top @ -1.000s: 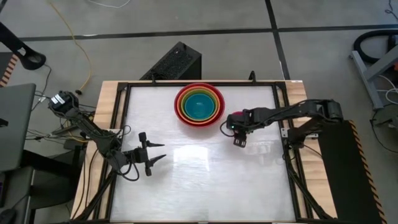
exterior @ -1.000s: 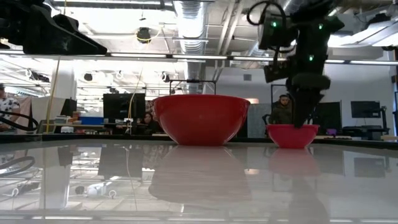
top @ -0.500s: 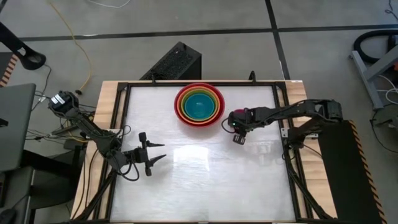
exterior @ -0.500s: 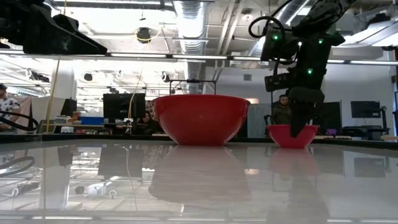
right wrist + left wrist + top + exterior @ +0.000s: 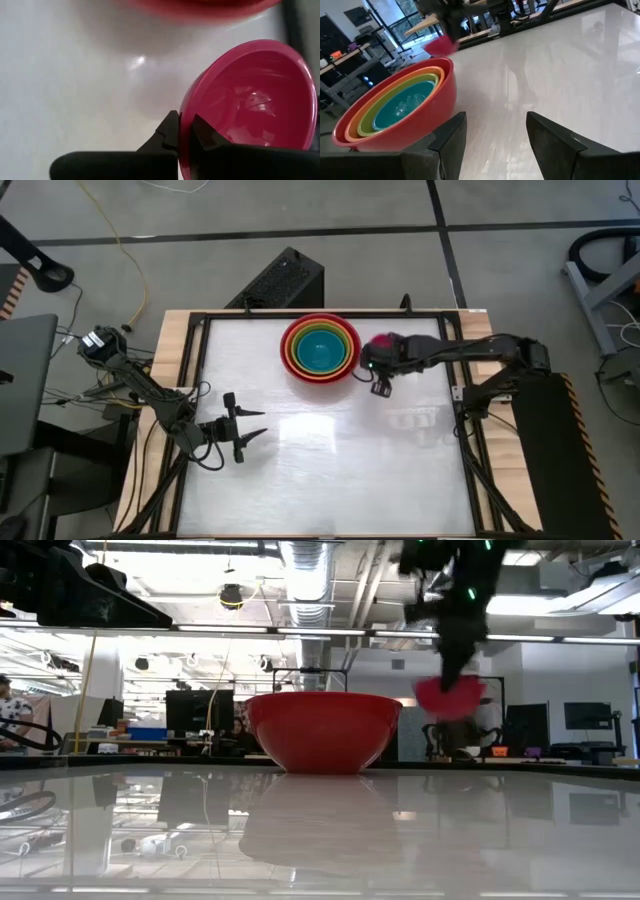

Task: Nest bowls inside each other
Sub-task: Stack the pink bowl on top of the blue bowl

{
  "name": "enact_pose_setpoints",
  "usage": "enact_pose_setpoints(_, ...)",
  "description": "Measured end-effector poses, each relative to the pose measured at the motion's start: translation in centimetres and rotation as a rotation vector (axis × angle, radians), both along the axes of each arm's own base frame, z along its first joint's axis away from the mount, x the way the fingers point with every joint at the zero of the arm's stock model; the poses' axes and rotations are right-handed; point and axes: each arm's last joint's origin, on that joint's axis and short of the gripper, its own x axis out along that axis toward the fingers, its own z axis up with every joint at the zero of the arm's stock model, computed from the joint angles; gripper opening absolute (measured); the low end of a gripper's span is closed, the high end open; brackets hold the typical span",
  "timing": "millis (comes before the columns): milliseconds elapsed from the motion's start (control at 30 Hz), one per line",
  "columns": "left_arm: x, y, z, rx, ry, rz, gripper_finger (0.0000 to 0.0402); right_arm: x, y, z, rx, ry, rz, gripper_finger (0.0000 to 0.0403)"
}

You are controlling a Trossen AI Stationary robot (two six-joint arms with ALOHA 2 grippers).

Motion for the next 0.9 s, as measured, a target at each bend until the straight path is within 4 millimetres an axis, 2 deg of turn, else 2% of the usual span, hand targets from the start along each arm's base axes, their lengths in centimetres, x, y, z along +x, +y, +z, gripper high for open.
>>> enact_pose_setpoints(100, 0.0, 0.0, 0.0, 0.006, 0.002, -0.001, 0.0196, 0.7, 0.0, 3.5, -0.090, -0.066, -0.008, 0.0018)
enact_pose_setpoints(200, 0.0, 0.0, 0.0, 0.011, 0.003, -0.002, 0.0196, 1.9, -0.1, 6.6, -0.143, -0.207, 0.016, 0.0018)
enact_pose_setpoints(267, 0.0, 0.0, 0.0, 0.016, 0.005, -0.002, 0.0196, 2.8, -0.1, 8.0, -0.159, -0.332, 0.036, 0.0018)
enact_pose_setpoints(367, 0.0, 0.0, 0.0, 0.018, 0.005, -0.002, 0.0196, 4.1, 0.0, 9.0, -0.177, -0.483, 0.093, 0.0018)
enact_pose_setpoints(467, 0.0, 0.0, 0.0, 0.017, 0.004, -0.002, 0.0196, 6.0, -0.1, 8.7, -0.182, -0.555, 0.151, 0.0018)
enact_pose_setpoints(667, 0.0, 0.0, 0.0, 0.014, 0.005, -0.013, 0.0196, 10.5, -1.0, 5.0, -0.160, -0.442, 0.222, 0.0018)
enact_pose_setpoints(800, 0.0, 0.0, 0.0, 0.014, 0.007, -0.018, 0.0196, 13.0, -1.9, 4.7, -0.084, -0.413, 0.271, 0.0018)
enact_pose_setpoints(900, 0.0, 0.0, 0.0, 0.015, 0.008, -0.018, 0.0196, 14.0, -3.3, 4.1, -0.038, -0.319, 0.236, 0.0018)
